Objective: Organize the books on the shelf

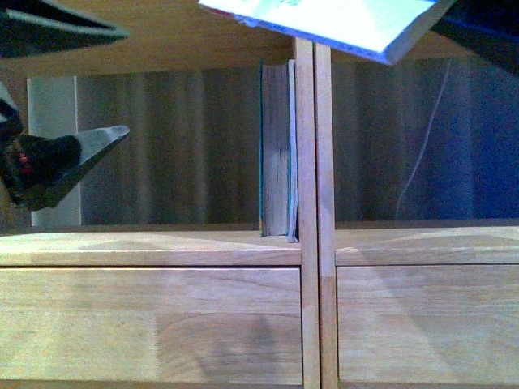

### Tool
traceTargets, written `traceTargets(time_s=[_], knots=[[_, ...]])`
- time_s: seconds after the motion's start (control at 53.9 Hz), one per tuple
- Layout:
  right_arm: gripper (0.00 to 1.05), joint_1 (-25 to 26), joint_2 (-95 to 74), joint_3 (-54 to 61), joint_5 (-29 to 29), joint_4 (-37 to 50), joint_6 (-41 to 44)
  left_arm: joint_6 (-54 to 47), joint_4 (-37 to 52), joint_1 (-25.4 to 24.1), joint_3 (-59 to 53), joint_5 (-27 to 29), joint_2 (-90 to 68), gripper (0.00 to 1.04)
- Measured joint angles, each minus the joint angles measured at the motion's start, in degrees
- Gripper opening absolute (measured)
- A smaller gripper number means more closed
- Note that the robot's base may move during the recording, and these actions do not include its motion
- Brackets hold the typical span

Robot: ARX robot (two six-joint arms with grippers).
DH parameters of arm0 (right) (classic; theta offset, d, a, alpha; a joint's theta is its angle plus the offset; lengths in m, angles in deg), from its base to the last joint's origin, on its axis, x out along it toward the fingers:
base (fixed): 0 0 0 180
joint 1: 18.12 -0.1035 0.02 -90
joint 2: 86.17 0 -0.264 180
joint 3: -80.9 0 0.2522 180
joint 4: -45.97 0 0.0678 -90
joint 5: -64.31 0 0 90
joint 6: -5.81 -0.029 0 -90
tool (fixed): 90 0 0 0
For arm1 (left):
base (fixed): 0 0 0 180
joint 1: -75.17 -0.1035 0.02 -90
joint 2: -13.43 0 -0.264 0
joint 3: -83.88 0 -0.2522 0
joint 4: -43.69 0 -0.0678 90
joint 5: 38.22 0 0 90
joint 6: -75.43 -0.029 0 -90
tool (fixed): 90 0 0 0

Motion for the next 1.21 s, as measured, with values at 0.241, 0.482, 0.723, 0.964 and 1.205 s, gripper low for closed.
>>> traceTargets(time_s=[0.241, 0.482, 0.723, 0.964, 1.205], knots=[[0.07, -5.5, -4.9, -1.9, -2.8, 1.7, -0.5, 12.9, 8.1, 6.5, 0.1, 3.8, -0.7, 0.97], [0.07, -11.4, -6.8, -2.1, -3.4, 3.1, -3.7, 14.6, 9.3, 10.4, 0.1, 5.5, -0.7, 0.97], [0.07, -14.6, -8.7, -2.1, -0.9, 7.8, -14.4, 14.8, 13.5, 11.1, -0.3, 6.3, -0.5, 0.97], [0.07, -15.9, -10.6, -2.1, -1.8, 9.4, -23.1, 15.0, 13.7, 11.1, -0.3, 6.8, -0.6, 0.62], [0.43, -16.8, -10.5, -2.1, -2.0, 9.3, -23.5, 15.8, 13.7, 11.0, -0.4, 6.7, -0.7, 0.2]])
